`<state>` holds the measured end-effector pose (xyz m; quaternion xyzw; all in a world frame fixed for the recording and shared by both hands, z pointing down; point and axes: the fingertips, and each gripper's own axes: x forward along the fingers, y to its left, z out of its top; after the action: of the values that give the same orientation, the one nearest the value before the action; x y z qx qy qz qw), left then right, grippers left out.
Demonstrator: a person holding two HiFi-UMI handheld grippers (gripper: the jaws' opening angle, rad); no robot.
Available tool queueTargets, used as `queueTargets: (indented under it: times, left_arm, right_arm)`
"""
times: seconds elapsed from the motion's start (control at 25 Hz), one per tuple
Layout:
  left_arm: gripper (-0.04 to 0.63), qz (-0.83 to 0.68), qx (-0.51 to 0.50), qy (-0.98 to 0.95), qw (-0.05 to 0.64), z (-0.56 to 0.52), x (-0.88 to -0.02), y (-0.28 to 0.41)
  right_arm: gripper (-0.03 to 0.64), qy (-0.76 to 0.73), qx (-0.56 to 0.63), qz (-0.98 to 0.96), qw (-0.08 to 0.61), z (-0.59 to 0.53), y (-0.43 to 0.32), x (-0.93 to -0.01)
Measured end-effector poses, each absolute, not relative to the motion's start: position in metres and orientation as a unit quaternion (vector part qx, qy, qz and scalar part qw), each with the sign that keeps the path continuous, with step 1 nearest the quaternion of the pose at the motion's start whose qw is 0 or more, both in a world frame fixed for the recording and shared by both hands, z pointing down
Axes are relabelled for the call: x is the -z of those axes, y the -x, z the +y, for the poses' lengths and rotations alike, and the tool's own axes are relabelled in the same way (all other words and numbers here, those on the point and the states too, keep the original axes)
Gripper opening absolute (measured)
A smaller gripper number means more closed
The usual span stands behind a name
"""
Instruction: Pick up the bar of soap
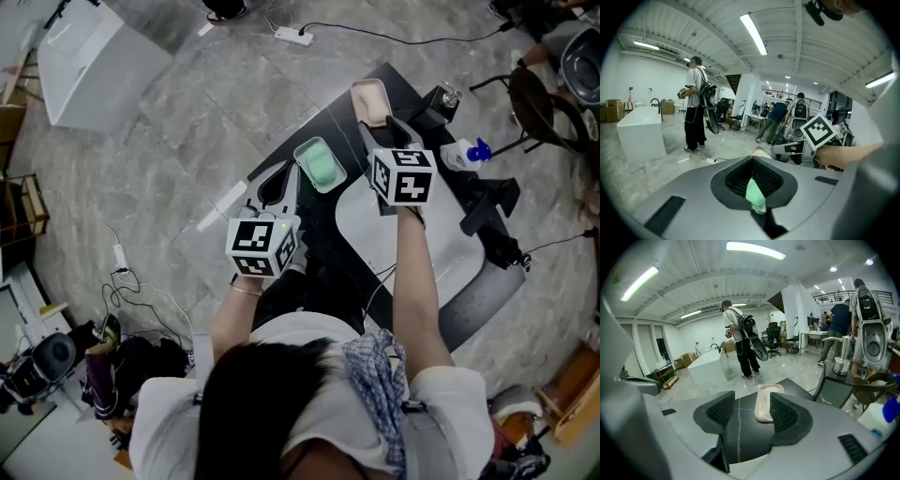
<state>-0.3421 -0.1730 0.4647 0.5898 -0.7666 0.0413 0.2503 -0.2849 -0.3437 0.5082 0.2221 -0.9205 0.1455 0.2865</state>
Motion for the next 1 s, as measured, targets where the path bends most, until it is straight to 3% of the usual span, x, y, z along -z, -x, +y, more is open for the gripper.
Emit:
queueTargets:
  times: [1.0]
  left_arm:
    - [0.010,-0.776,-0.075,-0.560,0.281,-0.178,-0.497,0.364]
  right_arm:
    - [0.253,-0.186,-0.140,-0.880,0.415,-0.415,0.327,-0.608]
